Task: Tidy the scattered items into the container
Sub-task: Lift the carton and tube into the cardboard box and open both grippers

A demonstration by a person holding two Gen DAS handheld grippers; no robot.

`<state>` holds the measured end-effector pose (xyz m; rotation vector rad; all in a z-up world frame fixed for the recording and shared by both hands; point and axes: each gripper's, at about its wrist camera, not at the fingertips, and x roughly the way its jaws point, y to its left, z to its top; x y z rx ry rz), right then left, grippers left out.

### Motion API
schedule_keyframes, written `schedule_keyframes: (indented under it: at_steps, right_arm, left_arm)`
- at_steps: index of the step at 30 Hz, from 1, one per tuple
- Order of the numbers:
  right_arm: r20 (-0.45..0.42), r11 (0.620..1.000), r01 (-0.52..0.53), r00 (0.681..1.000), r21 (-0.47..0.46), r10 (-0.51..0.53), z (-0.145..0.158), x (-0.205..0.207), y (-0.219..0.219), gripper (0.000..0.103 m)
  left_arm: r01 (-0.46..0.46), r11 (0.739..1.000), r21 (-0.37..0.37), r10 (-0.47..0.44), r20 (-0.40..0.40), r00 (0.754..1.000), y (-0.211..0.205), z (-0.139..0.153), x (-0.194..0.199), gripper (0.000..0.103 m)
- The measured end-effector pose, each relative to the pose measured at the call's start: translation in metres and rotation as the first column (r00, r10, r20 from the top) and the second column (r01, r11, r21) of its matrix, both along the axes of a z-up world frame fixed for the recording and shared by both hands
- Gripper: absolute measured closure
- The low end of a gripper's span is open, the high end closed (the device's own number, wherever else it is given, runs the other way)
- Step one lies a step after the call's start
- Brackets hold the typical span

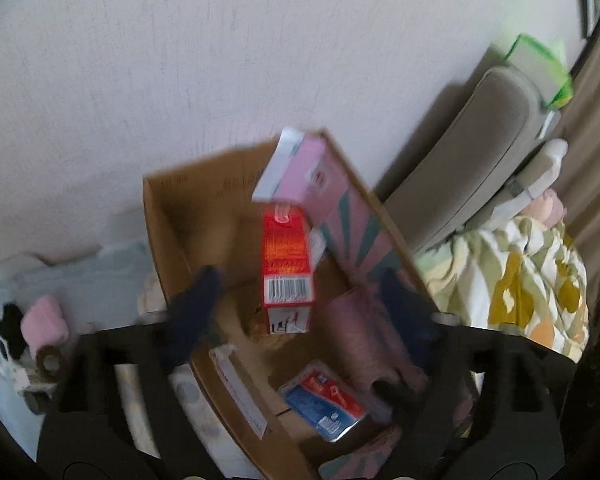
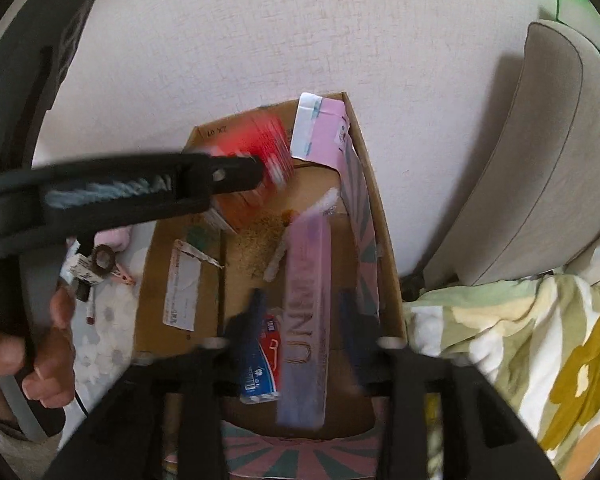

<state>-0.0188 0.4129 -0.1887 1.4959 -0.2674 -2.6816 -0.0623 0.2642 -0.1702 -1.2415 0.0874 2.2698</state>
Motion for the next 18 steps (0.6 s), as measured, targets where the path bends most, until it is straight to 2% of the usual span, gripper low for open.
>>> schedule_keyframes:
  at_steps: [1,2,4,11,18]
  right_arm:
    - [-0.020,1.000,0.001,1.000,0.000,-0.001,0.003,0.003,0.001,0.038]
    - [-0.040,1.000,0.002,0.999,0.003,-0.002,0.008,0.005,0.001,0.034]
    - [-0.064,1.000,-0.004,0.998,0.014,0.004,0.014,0.008,0.000,0.029]
    - [-0.126,0.998,-0.002,0.992,0.055,0.009,0.035,0.018,-0.005,0.029]
    - [-0.176,0.998,0.009,0.984,0.065,0.002,0.055,0.029,-0.010,0.029]
  left_arm:
    - [-0.003,1.000,0.003,0.003,-0.026,1.000,-0.002,0.008,0.003,0.005]
    - [-0.012,1.000,0.001,0.012,-0.046,0.999,-0.003,0.015,0.005,0.001]
    - [-0.028,1.000,-0.002,0.028,-0.063,0.998,-0.006,0.025,0.007,0.001]
    - [-0.097,0.995,0.003,0.097,-0.107,0.989,-0.035,0.055,0.011,0.000]
    - [-0.184,0.983,0.004,0.183,-0.157,0.971,-0.087,0.079,0.024,0.000]
